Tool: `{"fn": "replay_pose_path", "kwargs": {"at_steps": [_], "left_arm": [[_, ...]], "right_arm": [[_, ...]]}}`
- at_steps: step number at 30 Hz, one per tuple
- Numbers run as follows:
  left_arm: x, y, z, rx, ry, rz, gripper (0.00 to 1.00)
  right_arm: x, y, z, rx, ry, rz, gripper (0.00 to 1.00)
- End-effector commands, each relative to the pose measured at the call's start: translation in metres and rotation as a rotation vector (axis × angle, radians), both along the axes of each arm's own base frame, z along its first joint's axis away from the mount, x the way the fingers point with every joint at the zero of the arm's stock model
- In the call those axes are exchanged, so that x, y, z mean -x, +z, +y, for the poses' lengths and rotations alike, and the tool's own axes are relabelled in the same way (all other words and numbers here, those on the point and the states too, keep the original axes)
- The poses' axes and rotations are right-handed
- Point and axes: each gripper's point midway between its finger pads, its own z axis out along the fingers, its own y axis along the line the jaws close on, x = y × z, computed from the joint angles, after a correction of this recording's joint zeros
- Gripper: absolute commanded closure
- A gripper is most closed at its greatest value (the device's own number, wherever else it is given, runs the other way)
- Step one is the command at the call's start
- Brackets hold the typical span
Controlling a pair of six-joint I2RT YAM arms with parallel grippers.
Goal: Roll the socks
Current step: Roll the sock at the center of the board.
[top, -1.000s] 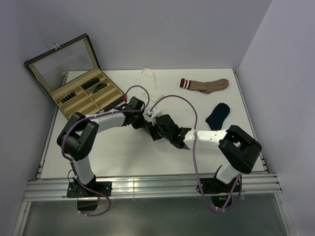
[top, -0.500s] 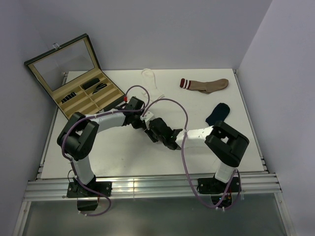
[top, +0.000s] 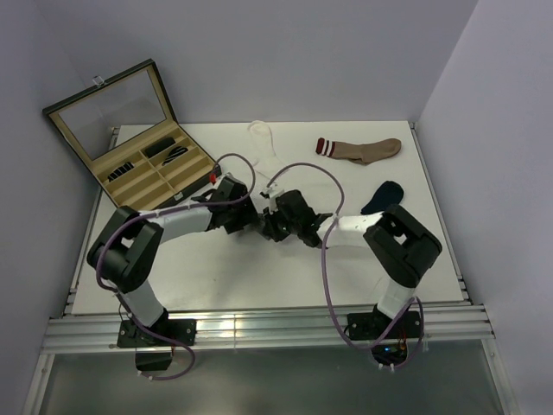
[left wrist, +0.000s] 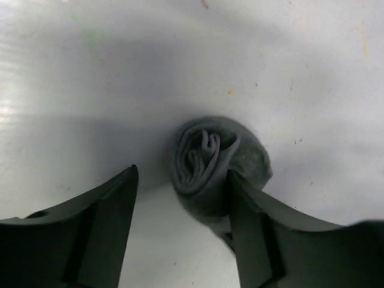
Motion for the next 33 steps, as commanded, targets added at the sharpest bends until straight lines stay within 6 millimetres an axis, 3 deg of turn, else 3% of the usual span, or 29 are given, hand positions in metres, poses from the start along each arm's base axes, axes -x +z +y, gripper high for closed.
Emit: {"fn": "replay_pose_path", "kwargs": {"at_steps": [1,3,5,7,11,16,18,22,28,33], "left_arm": [[0.009,0.002,0.015,-0.019,0.039,-0.019,0.3],[0.008,0.013,0.016,0.002,0.057,-0.052,0.23],[0.008,0.017,0.018,0.02,0.069,-0.08,0.17],[0.007,0.028,0.016,0.067,0.074,-0.125,0.16],[0.009,0.032,0.009,0.126,0.06,-0.151,0.16],[0.017,0.029,0.009,0.176,0.061,-0.163,0.15],[0.015,0.039,0.007,0.214,0.071,-0.202,0.13],[0.02,0.042,0.012,0.262,0.088,-0.246,0.01],[0.024,0.055,0.016,0.319,0.099,-0.314,0.03],[0.028,0.04,0.012,0.324,0.102,-0.258,0.12]], "right_arm": [[0.01,0.016,0.008,-0.178,0.058,0.178,1.0],[0.003,0.016,0.002,-0.235,0.042,0.254,1.0],[0.012,0.016,0.007,-0.306,0.084,0.354,1.0],[0.011,0.014,0.006,-0.361,0.088,0.442,1.0],[0.008,0.013,0.006,-0.421,0.083,0.535,1.0],[0.003,0.004,0.005,-0.443,0.058,0.6,1.0],[0.003,0.003,0.006,-0.444,0.058,0.615,1.0],[0.003,-0.002,0.006,-0.428,0.052,0.639,1.0],[0.002,-0.002,0.007,-0.422,0.046,0.648,1.0],[0.002,-0.005,0.009,-0.443,0.001,0.705,1.0]]}}
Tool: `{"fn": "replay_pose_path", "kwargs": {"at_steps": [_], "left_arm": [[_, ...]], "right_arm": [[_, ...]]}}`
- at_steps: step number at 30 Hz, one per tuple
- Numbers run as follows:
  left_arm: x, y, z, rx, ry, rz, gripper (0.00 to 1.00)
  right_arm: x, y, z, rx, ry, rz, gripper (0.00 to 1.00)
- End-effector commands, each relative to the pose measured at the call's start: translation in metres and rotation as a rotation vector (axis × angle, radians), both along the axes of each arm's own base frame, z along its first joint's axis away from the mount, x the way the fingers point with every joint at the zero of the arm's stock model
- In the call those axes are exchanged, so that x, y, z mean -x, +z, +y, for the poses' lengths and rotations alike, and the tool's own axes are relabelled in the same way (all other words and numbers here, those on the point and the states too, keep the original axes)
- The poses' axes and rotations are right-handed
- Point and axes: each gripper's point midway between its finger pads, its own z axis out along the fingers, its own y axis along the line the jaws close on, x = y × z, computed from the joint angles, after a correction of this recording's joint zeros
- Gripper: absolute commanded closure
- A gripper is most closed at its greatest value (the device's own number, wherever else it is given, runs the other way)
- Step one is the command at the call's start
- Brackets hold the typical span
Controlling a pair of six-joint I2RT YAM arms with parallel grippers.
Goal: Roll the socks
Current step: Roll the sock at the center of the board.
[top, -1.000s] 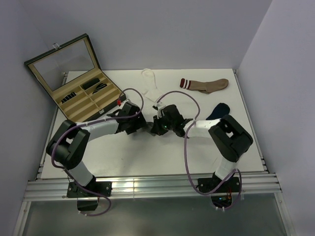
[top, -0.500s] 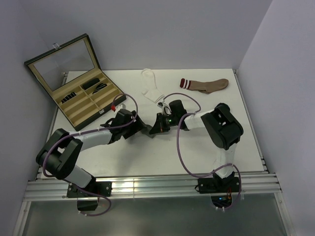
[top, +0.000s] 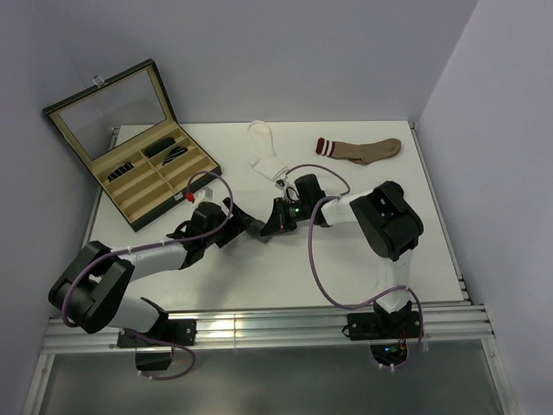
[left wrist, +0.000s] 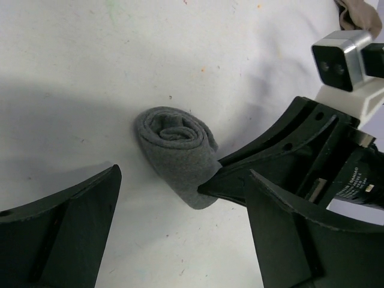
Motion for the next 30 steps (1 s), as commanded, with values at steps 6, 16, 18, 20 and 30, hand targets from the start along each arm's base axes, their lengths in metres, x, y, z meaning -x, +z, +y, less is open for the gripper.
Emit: {"fn": "replay_pose_path", "kwargs": {"at_steps": [6,16,18,20,30], "left_arm": [[-0.004,-0.009,-0.009,0.03,0.008,0.03,0.18],[-0.01,-0.034,-0.009,-0.049,0.031,0.124,0.35],[-0.011,-0.041,-0.009,-0.07,0.031,0.149,0.4],[-0.01,-0.048,-0.008,-0.092,0.029,0.179,0.52],[-0.008,-0.067,-0.009,-0.217,-0.033,0.284,1.0]], "right_arm": [[-0.002,-0.011,0.003,0.01,-0.054,0.113,1.0],[0.001,-0.014,0.003,0.017,-0.048,0.128,1.0],[0.002,-0.015,0.002,0.021,-0.052,0.127,1.0],[0.002,-0.016,0.0,0.027,-0.053,0.124,1.0],[-0.015,0.015,-0.018,0.204,-0.11,-0.21,0.68]]}}
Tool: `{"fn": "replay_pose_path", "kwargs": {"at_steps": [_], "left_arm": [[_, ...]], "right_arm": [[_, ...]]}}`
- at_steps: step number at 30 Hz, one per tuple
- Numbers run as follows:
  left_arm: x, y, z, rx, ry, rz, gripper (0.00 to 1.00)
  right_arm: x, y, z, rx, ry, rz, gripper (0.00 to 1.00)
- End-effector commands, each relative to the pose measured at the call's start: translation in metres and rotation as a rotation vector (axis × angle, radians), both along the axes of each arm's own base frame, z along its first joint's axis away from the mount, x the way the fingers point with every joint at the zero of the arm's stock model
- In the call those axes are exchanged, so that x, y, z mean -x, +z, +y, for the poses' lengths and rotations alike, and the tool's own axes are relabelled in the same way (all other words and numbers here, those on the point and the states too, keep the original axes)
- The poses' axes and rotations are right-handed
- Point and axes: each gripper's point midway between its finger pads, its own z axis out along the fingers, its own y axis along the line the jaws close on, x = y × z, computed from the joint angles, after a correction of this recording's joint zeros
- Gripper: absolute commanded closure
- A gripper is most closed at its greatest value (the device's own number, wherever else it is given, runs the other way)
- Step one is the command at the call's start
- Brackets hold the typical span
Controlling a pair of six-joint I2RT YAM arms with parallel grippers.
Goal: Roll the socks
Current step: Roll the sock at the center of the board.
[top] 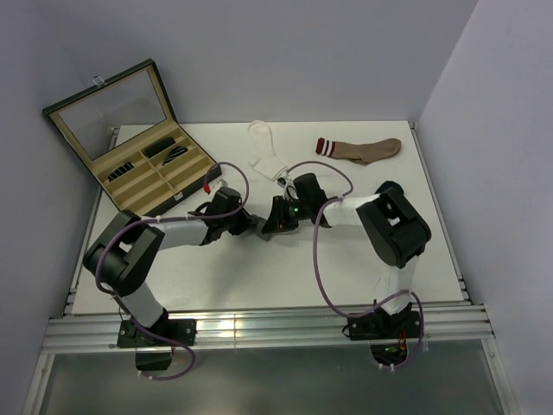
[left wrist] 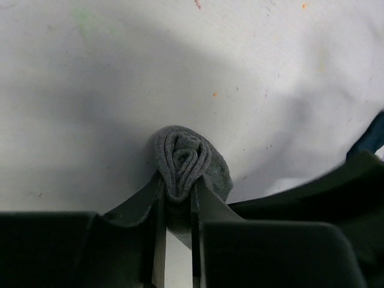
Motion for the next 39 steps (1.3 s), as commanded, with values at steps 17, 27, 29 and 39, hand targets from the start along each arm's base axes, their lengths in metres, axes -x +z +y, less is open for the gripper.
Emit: {"fn": "replay_pose_path", "kwargs": {"at_steps": [17,27,29,39], "left_arm": [[0.017,-0.019,0.01,-0.22,-0.147,0.167,1.0],[0.018,-0.02,0.007,-0.217,-0.172,0.171,1.0],[0.017,-0.021,0.007,-0.218,-0.173,0.169,1.0],[0.017,-0.016,0.0,-0.185,-0.195,0.153,0.92]], "right_arm": [[0.002,0.052,0.002,0.445,0.007,-0.881,0.47],[-0.003,0.019,0.016,0.529,0.086,-0.905,0.47],[-0.002,0.01,0.018,0.544,0.105,-0.89,0.46],[0.01,-0.009,0.019,0.549,0.15,-0.807,0.82]]}}
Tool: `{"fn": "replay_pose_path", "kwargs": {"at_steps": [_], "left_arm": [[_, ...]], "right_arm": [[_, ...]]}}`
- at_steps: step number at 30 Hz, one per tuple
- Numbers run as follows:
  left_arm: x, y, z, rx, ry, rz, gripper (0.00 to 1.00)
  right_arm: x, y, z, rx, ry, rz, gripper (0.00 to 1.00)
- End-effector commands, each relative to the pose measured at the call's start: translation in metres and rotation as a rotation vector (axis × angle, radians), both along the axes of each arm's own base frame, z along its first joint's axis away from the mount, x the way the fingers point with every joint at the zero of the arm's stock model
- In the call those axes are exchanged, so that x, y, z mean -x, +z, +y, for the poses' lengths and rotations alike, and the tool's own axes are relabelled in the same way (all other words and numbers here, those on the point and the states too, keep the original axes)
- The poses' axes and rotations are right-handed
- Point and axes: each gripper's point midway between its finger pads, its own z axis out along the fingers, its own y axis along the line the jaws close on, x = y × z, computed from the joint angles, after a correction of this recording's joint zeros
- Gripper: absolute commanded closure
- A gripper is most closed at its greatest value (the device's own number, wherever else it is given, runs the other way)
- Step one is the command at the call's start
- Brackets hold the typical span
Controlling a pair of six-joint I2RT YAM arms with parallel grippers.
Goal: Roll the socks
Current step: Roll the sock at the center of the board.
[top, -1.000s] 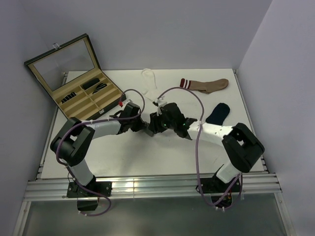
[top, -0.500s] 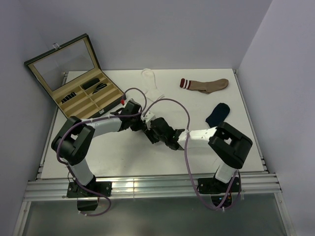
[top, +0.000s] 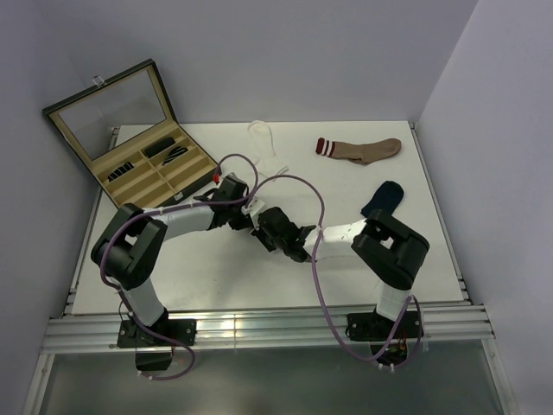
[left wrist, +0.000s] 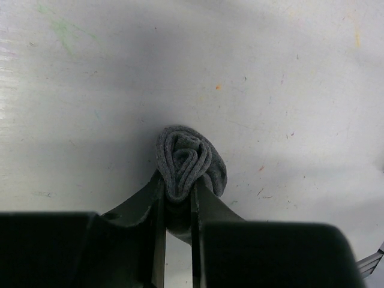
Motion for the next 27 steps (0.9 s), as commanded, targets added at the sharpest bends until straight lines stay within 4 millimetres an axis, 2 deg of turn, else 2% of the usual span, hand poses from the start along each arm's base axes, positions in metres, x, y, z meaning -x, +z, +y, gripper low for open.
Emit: {"fn": "replay_pose_path", "kwargs": {"at_steps": [1,2,4,6,7,9,10,11,13,14,15,16,17,18,19,24,25,27], "left_arm": [[0.016,-0.015,0.005,-0.041,-0.046,0.057,0.87],[0.015,-0.013,0.005,-0.037,-0.045,0.047,0.84],[0.013,-0.008,0.005,-0.029,-0.041,0.03,0.74],[0.011,-0.005,0.005,-0.02,-0.033,0.011,0.66],[0.012,-0.002,0.006,-0.013,-0.028,0.002,0.56],[0.009,0.008,0.005,0.015,-0.016,-0.03,0.45],[0.011,0.008,0.007,0.024,-0.007,-0.03,0.44],[0.011,0.011,0.008,0.034,0.001,-0.036,0.41],[0.004,0.024,0.012,0.055,0.052,-0.091,0.29],[0.007,0.021,0.016,0.054,0.064,-0.091,0.25],[0.006,0.023,0.019,0.056,0.084,-0.103,0.17],[0.003,0.034,0.019,0.084,0.103,-0.134,0.14],[0.008,0.029,0.024,0.077,0.113,-0.124,0.12],[0.004,0.04,0.023,0.109,0.132,-0.162,0.09],[0.004,0.042,0.024,0.121,0.141,-0.171,0.08],[0.011,0.044,0.025,0.189,0.158,-0.202,0.08],[0.012,0.042,0.024,0.196,0.158,-0.201,0.08],[0.013,0.037,0.022,0.209,0.152,-0.191,0.08]], "right_arm": [[0.007,0.003,0.012,-0.034,0.021,0.045,0.87],[0.009,0.002,0.013,-0.041,0.03,0.064,0.94],[0.012,0.002,0.011,-0.082,0.011,0.135,1.0],[0.019,0.001,0.015,-0.134,0.027,0.224,1.0],[0.014,0.0,0.009,-0.148,0.004,0.255,1.0],[0.02,0.0,0.011,-0.203,0.013,0.346,1.0],[0.015,-0.001,0.006,-0.225,-0.005,0.377,1.0],[0.02,-0.002,0.008,-0.254,0.016,0.431,1.0],[0.022,-0.004,0.008,-0.299,0.004,0.518,1.0],[0.016,-0.005,0.003,-0.324,-0.016,0.548,1.0],[0.023,-0.001,0.008,-0.366,0.001,0.613,1.0],[0.022,0.0,0.009,-0.393,0.002,0.635,1.0],[0.022,-0.002,0.009,-0.413,-0.002,0.669,1.0],[0.023,0.001,0.01,-0.451,-0.004,0.718,1.0],[0.022,0.003,0.012,-0.47,0.001,0.736,1.0],[0.025,0.004,0.017,-0.559,-0.019,0.862,1.0],[0.02,0.006,0.017,-0.594,-0.015,0.861,1.0],[0.024,0.003,0.014,-0.632,-0.043,0.927,1.0]]}}
